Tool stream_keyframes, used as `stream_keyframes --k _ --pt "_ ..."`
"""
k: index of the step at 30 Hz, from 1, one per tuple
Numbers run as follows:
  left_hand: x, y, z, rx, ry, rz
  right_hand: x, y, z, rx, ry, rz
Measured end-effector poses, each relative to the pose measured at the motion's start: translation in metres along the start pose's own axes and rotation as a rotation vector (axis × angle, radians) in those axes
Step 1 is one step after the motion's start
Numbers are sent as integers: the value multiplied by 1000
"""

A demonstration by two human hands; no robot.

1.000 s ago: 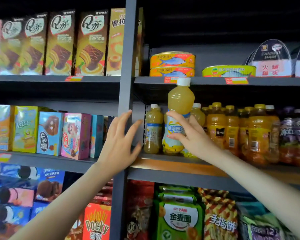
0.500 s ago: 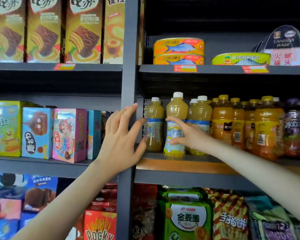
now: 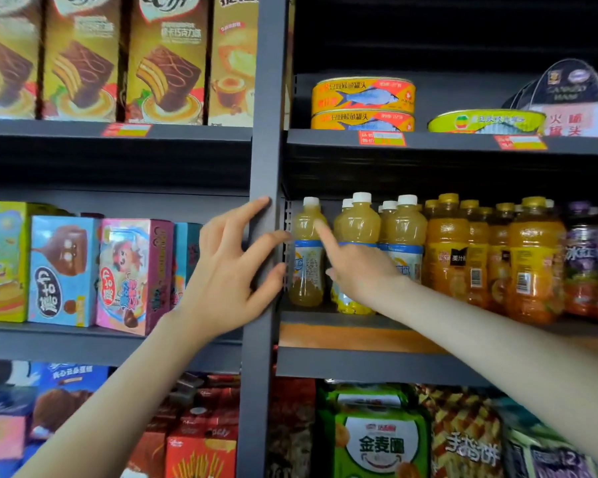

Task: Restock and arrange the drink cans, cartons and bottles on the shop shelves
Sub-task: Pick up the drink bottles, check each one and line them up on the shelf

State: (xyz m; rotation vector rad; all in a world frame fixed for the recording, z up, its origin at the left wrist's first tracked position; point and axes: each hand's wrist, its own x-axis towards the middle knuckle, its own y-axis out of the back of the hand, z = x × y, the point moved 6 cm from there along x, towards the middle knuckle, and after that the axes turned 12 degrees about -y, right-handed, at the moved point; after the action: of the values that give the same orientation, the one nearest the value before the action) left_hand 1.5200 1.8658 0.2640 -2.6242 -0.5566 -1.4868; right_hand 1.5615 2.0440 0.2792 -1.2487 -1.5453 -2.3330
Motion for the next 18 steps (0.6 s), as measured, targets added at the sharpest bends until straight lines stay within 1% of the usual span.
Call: stream_keyframes --k 2,4,5,9,13,15,18 --pt "0 0 -3 19 -36 -18 5 5 -21 -97 166 92" --pt "-1 0 -5 29 -51 -39 18 4 -35 -257 324 291" --pt "-2 -1 -5 31 -57 -48 25 1 -40 -322 359 334" --pt "-5 -2 -7 29 -60 -66 67 -38 -45 -730 360 159" --pt "-7 -5 -7 21 -62 -75 92 -68 -53 -1069 466 171" --pt "-7 -6 -7 6 -54 -77 103 -81 -56 -1145 481 193" --pt "-9 -8 -7 -22 -35 -81 111 -87 -59 -1142 515 237"
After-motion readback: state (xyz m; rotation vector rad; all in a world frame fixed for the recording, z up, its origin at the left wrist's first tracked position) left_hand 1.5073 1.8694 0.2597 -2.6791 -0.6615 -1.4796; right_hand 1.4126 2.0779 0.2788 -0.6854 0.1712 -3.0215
